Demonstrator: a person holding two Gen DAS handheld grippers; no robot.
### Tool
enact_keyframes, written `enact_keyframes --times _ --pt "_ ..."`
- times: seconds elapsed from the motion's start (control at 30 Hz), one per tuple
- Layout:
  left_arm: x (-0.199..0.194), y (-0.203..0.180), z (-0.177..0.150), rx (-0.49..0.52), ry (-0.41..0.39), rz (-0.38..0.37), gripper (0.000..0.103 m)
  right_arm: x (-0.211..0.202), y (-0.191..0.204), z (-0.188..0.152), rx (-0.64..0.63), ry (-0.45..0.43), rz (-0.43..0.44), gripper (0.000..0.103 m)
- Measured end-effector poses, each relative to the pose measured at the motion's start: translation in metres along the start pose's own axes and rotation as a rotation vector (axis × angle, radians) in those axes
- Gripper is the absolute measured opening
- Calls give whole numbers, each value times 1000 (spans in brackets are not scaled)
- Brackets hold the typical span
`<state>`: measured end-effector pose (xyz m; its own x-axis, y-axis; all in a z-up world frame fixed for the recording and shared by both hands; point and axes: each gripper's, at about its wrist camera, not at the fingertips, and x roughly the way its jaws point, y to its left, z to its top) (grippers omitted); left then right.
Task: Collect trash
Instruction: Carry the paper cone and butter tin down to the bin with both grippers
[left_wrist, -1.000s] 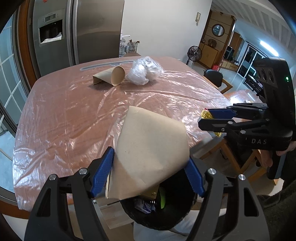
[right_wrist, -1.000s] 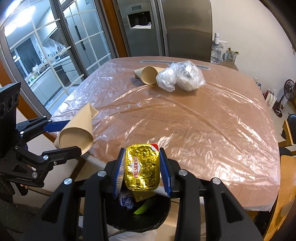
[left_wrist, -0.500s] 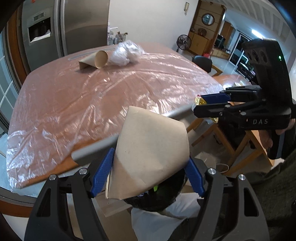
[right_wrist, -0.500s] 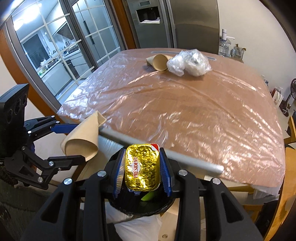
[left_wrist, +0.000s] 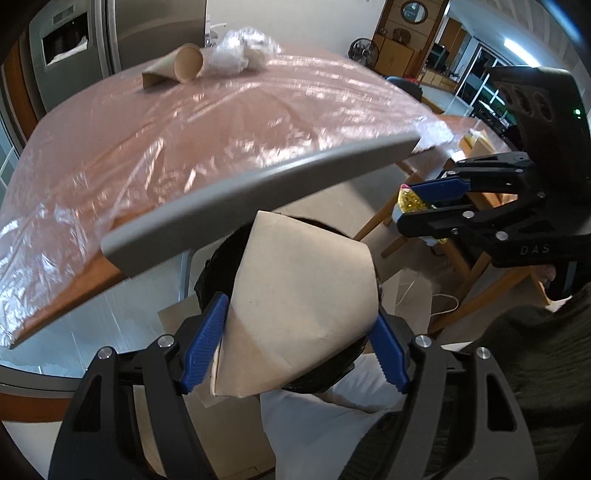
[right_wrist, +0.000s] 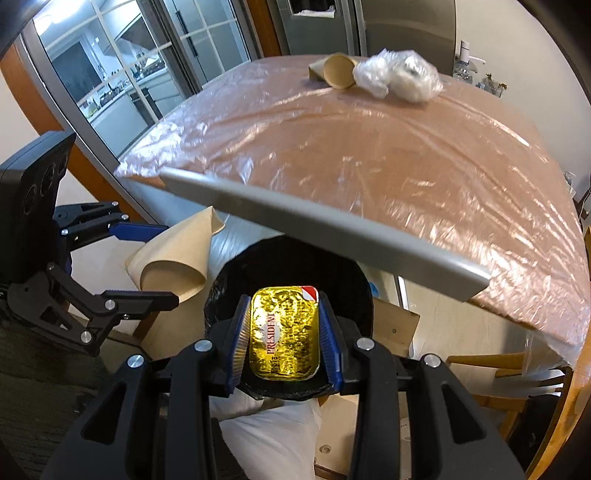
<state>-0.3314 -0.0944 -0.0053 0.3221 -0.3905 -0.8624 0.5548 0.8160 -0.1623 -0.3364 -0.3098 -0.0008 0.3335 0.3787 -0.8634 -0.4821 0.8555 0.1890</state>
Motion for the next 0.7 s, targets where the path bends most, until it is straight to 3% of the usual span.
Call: enact_keyframes --times 0.7 --pt "72 17 -19 6 127 27 74 71 -7 -20 -64 73 -28 35"
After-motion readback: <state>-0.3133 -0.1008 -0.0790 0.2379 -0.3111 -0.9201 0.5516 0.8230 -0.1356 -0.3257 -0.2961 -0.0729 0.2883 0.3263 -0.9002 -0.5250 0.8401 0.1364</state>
